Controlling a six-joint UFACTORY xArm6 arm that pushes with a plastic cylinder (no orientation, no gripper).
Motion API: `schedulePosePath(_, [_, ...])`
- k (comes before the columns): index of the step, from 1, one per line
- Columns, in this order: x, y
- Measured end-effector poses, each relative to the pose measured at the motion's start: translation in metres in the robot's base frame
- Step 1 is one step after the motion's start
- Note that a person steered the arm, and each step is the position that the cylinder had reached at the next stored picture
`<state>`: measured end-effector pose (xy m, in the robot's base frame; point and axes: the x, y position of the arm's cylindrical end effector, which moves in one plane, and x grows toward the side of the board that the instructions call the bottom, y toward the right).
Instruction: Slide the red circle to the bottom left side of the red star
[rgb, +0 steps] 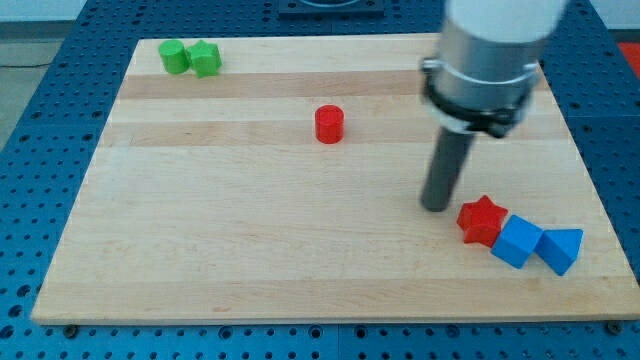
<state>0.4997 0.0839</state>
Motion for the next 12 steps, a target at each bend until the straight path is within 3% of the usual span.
schedulePosePath(1, [-0.017,-0.073])
schedulePosePath(2, [-0.062,-0.125])
schedulePosePath(4, [-0.132,-0.127])
schedulePosePath(5, [-0.132,-0.084])
schedulePosePath(8, [-0.077,0.01])
schedulePosePath(11, [-0.006,0.002])
schedulePosePath(12, [0.0,-0.007])
